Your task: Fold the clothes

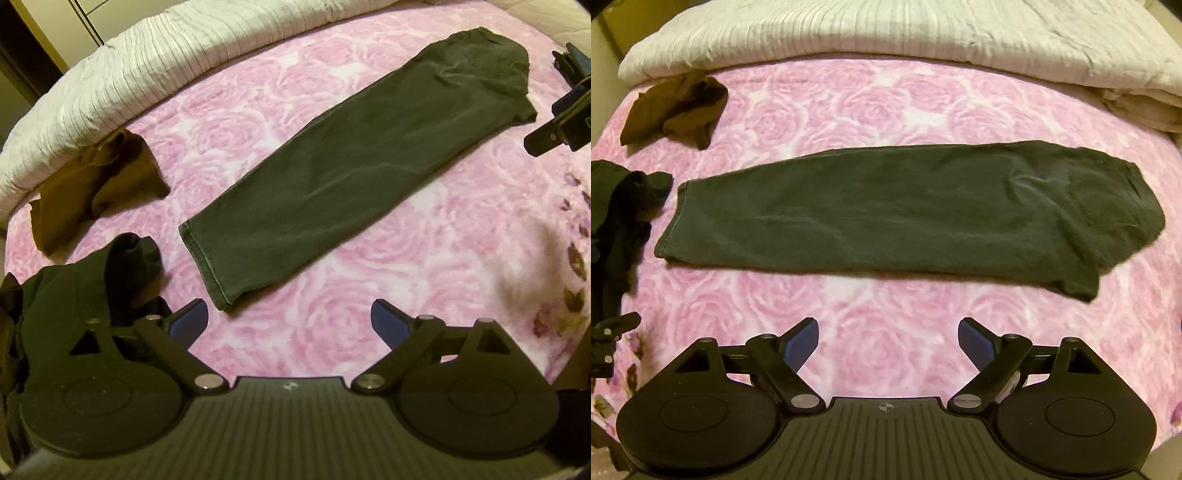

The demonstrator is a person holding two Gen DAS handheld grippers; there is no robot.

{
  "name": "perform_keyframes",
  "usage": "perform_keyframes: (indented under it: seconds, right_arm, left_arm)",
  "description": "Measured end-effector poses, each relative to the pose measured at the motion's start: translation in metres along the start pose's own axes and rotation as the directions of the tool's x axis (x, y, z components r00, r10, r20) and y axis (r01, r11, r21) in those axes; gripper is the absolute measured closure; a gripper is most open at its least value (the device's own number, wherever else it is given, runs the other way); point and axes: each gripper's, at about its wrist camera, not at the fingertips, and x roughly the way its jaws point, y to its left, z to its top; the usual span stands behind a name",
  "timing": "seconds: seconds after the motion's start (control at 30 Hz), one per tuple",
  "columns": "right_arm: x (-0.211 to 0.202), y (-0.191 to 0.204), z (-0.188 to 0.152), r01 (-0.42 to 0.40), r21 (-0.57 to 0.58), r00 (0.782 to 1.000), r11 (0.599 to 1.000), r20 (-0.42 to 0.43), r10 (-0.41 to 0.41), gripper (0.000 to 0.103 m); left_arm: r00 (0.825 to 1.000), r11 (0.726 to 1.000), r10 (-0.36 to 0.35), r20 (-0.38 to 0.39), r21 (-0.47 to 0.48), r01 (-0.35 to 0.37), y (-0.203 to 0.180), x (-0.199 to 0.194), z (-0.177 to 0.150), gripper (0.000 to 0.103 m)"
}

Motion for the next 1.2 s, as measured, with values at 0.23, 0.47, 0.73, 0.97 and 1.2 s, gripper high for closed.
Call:
perform_keyframes:
  seconds: [0.23,0.47,0.73,0.97,1.2]
  right_arm:
    - [-0.032,-0.002,-0.014,-0.023,0.006,1.000,1.000,0.022,0.023,0.014]
    - [-0.068,-0.004,-0.021,-0.165,0.045,0.967,0.985,0.204,0.153,0.014]
    - [-0.088,0.009,-0.015,-0.240,0.005,0.939,0.971,0.254,0.231,0.014]
    - [-0.090,0.015,-0.020,-0.245,-0.027,0.940,0.969,0.240,0.244,0.014]
    - [-0.084,0.021,-0.023,-0.229,-0.041,0.950,0.973,0.210,0.233,0.014]
  left_arm:
    - [0.999,1.000,0.019,0.026,0.003,-0.019,-0.014,-0.029,0.000,0.010]
    - [0.997,0.999,0.046,0.057,0.018,-0.047,-0.026,-0.054,-0.001,0.010]
    - [0.993,0.996,0.094,0.071,-0.009,-0.093,-0.028,-0.080,-0.006,0.010]
    - [0.991,0.993,0.117,0.065,-0.033,-0.115,-0.030,-0.089,-0.014,0.010]
    - [0.993,0.994,0.104,0.062,-0.034,-0.102,-0.027,-0.088,-0.020,0.010]
